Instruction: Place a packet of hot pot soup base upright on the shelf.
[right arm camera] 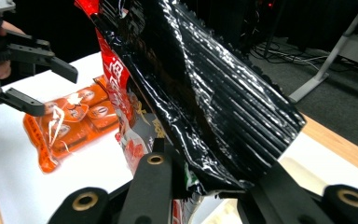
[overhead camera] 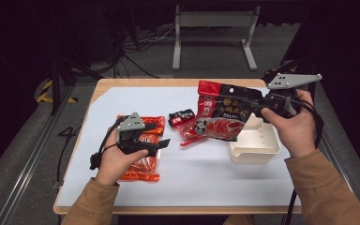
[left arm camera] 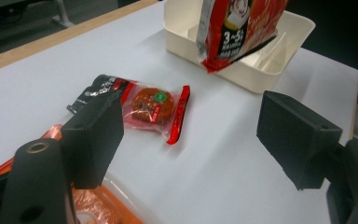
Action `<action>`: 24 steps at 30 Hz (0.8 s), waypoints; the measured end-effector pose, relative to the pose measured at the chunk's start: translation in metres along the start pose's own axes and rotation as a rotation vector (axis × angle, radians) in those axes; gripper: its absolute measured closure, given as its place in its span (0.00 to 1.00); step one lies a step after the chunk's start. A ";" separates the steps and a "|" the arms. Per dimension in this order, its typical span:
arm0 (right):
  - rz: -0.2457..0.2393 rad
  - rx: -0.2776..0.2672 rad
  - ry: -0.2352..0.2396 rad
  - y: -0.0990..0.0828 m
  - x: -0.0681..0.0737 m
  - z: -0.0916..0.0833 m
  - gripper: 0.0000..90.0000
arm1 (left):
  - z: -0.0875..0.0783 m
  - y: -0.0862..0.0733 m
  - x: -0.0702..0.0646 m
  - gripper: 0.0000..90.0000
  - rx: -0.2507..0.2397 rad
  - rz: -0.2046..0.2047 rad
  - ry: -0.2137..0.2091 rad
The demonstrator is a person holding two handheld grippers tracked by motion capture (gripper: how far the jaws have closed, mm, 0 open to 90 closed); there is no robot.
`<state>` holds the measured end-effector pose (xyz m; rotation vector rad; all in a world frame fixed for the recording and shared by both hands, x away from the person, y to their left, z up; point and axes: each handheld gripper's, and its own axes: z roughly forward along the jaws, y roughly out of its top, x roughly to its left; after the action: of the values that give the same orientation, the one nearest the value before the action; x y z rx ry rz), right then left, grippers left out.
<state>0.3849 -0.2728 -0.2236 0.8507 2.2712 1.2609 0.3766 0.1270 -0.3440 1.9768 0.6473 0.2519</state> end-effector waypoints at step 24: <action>-0.051 0.034 -0.112 0.022 -0.056 -0.001 0.88 | 0.000 -0.009 0.006 0.23 0.021 -0.034 0.013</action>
<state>0.4323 -0.3024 -0.2016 0.8486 2.2171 1.1263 0.3787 0.1337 -0.3523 1.9834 0.6938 0.2379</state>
